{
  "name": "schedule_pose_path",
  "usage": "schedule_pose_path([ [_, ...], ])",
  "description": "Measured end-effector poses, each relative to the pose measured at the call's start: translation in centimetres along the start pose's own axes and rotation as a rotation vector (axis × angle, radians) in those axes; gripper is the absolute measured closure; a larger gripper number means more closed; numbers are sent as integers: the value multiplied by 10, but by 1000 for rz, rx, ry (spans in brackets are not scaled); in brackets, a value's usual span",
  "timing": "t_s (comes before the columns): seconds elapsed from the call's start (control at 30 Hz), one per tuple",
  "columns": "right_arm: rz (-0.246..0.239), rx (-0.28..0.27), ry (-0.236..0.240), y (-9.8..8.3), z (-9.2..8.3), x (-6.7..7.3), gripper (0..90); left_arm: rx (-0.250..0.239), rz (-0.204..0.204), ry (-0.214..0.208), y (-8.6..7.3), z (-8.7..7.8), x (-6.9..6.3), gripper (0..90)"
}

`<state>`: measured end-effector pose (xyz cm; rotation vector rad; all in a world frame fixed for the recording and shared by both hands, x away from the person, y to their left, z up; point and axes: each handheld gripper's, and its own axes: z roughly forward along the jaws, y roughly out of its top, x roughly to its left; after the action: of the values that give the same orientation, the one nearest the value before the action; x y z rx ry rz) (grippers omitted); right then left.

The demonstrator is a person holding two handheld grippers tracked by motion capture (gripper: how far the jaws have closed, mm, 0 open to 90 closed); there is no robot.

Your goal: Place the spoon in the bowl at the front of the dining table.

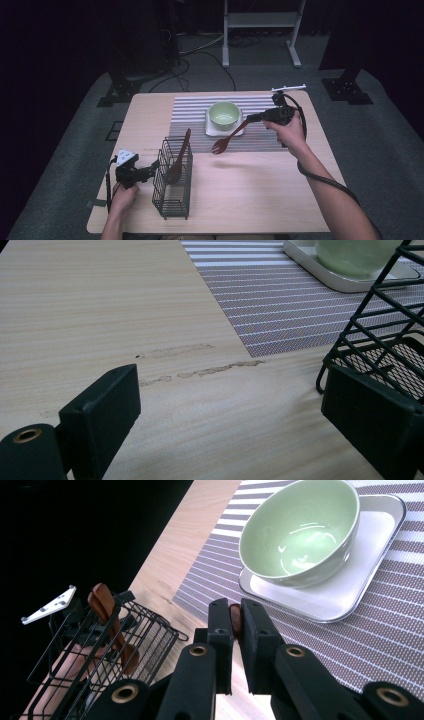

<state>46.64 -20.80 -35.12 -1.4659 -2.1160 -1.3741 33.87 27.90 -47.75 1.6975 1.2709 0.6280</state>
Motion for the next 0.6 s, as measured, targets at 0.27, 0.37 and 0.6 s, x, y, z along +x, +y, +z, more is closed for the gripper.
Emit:
schedule_pose_path([
  [0.27, 4, -10, -9, 7, 7, 2, 829, 2, 2, -2, 0, 0, 0, 81],
  [0.37, 3, -15, -18, 10, 8, 3, 830, -1, 0, -2, 0, 0, 0, 81],
  [0.6, 8, -30, -38, 19, 9, 3, 829, -1, 0, -3, 0, 0, 0, 81],
])
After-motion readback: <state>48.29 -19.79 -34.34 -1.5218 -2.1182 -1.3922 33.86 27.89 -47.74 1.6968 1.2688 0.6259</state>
